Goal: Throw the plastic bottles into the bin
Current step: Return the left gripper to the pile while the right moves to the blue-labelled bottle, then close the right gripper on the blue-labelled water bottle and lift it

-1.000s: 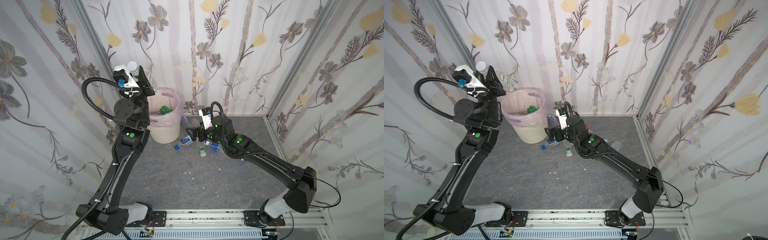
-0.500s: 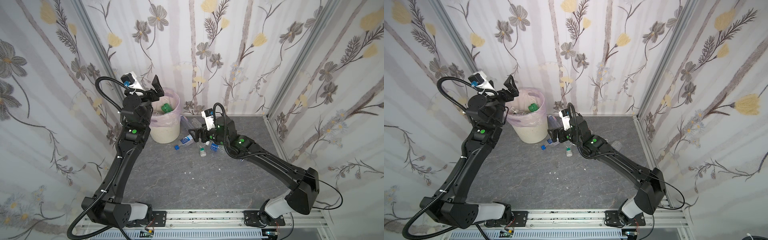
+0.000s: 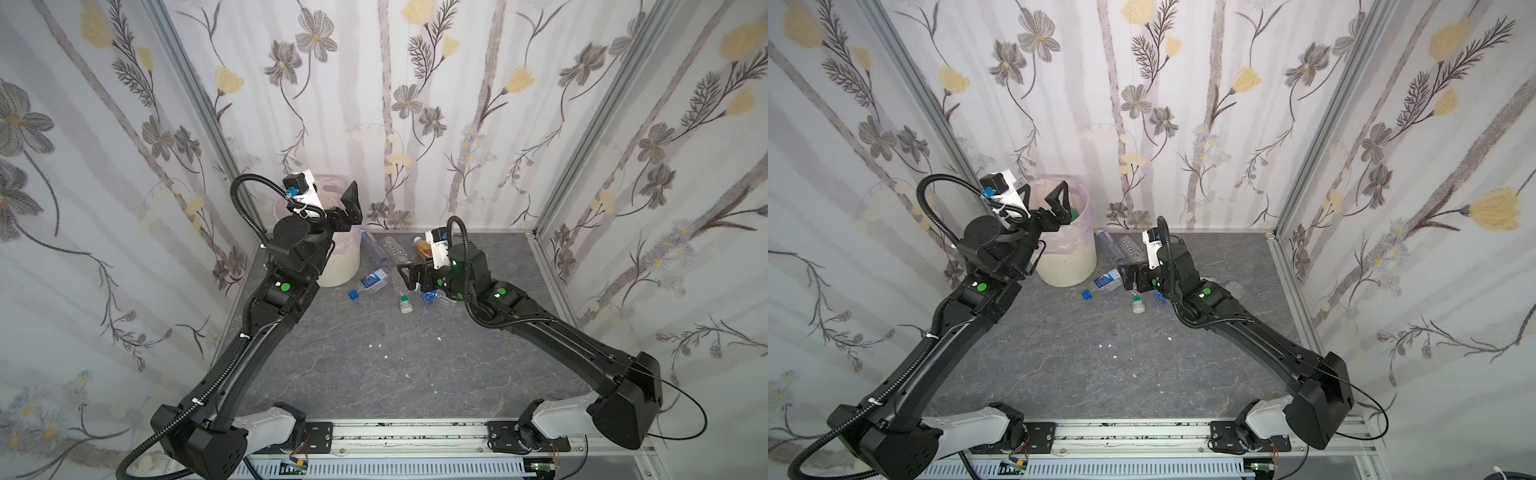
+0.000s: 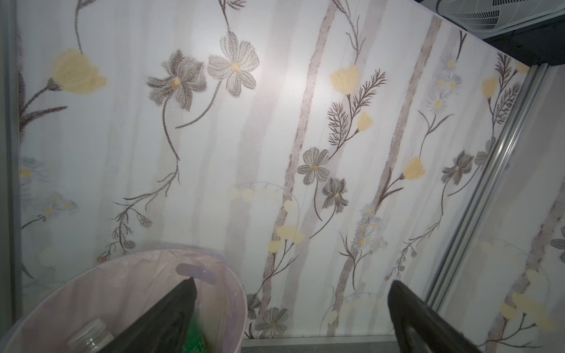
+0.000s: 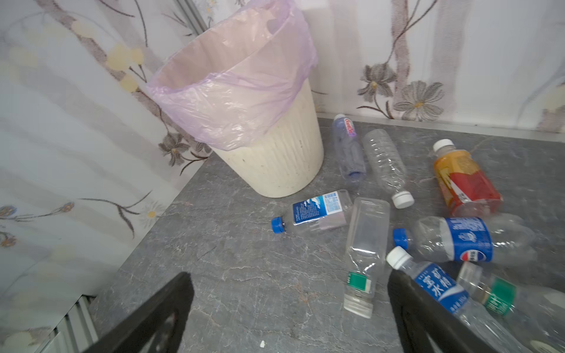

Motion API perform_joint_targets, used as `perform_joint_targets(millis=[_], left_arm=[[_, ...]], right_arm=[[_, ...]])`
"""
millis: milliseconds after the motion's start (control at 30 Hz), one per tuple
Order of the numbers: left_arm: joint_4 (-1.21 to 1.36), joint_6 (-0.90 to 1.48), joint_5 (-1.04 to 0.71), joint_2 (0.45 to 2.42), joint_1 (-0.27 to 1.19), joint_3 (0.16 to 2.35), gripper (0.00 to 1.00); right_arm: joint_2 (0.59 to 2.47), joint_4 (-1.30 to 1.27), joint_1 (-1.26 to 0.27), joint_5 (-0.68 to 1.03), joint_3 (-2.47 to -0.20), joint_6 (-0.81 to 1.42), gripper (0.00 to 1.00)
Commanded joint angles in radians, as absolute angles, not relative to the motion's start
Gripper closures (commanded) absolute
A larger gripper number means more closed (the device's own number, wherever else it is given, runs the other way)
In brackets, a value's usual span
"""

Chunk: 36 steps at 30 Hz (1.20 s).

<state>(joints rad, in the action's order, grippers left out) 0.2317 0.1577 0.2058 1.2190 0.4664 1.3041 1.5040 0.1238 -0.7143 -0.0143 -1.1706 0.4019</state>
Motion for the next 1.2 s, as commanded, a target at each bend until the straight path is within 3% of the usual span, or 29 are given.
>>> perform_joint_targets(millis=[0, 300, 533, 800, 1167], left_arm=[[0.242, 0.19, 0.188, 1.215, 0.505, 1.249, 0.0], [0.248, 0.237, 0.187, 1.279, 0.646, 1.144, 0.0], [0.252, 0.27, 0.166, 1.372, 0.738, 1.119, 0.0], [0.25, 0.33, 0.147, 1.468, 0.818, 1.112, 0.0], [0.228, 0.381, 0.123, 1.562, 0.874, 1.126, 0.0]], right_arm=[[1.444, 0.153, -0.684, -0.115, -1.085, 0.455, 0.0], [1.269, 0.252, -0.527, -0.245, -0.817, 0.561, 0.0], [1.24, 0.253, -0.342, -0.154, -0.668, 0.59, 0.0], [1.362, 0.159, -0.191, -0.084, -0.623, 0.561, 0.0], [1.546, 0.037, -0.127, -0.012, -0.674, 0.549, 0.0]])
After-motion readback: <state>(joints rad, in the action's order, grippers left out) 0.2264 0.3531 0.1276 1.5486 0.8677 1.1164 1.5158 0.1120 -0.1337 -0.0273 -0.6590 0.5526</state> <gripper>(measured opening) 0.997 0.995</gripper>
